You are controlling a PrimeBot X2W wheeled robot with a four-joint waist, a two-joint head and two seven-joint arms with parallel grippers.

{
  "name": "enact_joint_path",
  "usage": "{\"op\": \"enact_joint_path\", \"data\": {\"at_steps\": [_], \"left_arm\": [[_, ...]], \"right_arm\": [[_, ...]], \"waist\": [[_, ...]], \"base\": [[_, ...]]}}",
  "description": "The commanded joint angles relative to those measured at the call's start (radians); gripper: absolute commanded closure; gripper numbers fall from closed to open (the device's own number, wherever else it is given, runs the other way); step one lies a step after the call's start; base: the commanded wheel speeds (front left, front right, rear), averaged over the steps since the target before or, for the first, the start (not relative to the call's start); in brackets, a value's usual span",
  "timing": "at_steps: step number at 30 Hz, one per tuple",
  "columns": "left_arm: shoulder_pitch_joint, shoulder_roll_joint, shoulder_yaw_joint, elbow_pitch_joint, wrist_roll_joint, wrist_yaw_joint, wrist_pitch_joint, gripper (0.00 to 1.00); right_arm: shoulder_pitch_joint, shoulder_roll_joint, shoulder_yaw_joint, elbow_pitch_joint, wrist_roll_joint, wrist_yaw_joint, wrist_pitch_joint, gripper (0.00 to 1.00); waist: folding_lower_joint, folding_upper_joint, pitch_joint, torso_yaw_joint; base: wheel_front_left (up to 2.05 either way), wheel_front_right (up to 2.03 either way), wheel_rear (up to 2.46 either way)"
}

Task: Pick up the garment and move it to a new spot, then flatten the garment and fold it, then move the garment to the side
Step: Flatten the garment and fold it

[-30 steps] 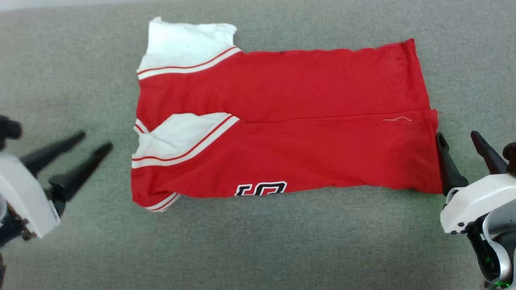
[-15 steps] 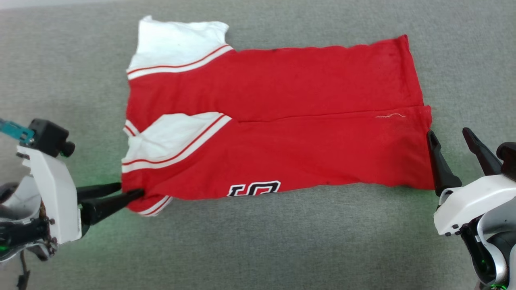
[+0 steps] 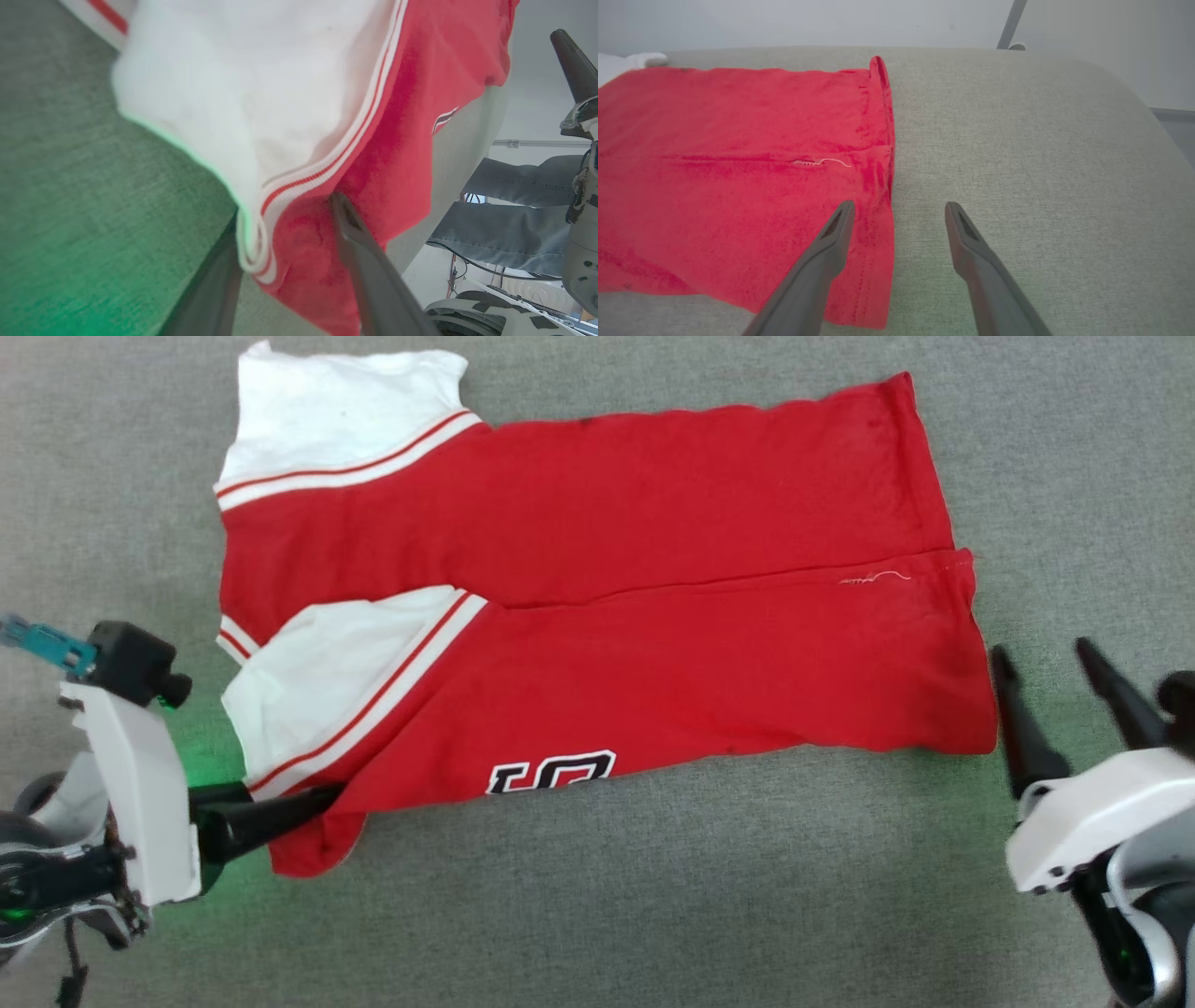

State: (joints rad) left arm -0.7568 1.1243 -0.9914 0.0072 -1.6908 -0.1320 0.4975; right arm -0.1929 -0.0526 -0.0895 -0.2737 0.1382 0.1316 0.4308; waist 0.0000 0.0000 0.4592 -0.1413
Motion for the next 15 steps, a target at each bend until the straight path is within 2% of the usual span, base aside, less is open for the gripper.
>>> {"op": "enact_joint_path", "data": {"at_steps": [1,4,11,15], "left_arm": [[0.04,-0.03,-0.019,-0.004,0.0,0.003,0.013,1.0],[0.047,-0.014,0.006,-0.014,0.013,0.003,0.016,1.0],[0.066,-0.017,0.057,-0.034,0.037,0.003,0.01,1.0],[0.071,-0.026,0.079,-0.04,0.052,0.003,0.008,1.0]], "right_arm": [[0.005,0.0,0.014,-0.009,-0.014,-0.002,0.021,0.0],[-0.008,-0.023,0.039,-0.02,-0.014,-0.002,0.121,0.0],[-0.033,-0.076,0.057,-0.056,0.027,-0.002,0.445,0.0],[-0.065,-0.078,0.048,-0.044,0.034,-0.002,0.542,0.0]], "waist": [[0.0,0.0,0.001,-0.001],[0.0,0.0,0.004,-0.001],[0.0,0.0,0.017,0.011],[0.0,0.0,0.026,0.022]], "base": [[0.0,0.0,0.0],[0.0,0.0,0.0],[0.0,0.0,0.0],[0.0,0.0,0.0]]}}
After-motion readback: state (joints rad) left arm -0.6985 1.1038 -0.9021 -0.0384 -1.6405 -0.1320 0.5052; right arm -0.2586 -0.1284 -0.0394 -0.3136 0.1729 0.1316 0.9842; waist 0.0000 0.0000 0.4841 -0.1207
